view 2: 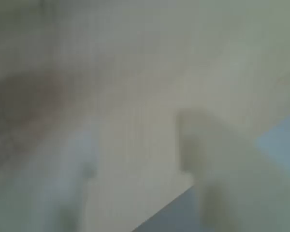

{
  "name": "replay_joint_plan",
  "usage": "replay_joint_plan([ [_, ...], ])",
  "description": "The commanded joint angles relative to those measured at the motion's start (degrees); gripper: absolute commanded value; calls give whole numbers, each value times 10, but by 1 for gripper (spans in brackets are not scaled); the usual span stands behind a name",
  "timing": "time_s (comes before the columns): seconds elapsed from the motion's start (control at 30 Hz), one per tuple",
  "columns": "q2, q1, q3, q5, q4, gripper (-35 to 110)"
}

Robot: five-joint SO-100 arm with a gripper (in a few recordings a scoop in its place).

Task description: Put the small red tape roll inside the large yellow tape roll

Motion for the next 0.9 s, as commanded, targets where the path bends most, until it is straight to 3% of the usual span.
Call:
replay_joint_plan([
  [0.0,6,-13,-3,3,-2,5],
  [0.43,6,2,-3,6,-2,6],
  [0.6,-5,33,-68,-7,43,15],
  [0.87,-425,-83,-327,-104,-5,21],
])
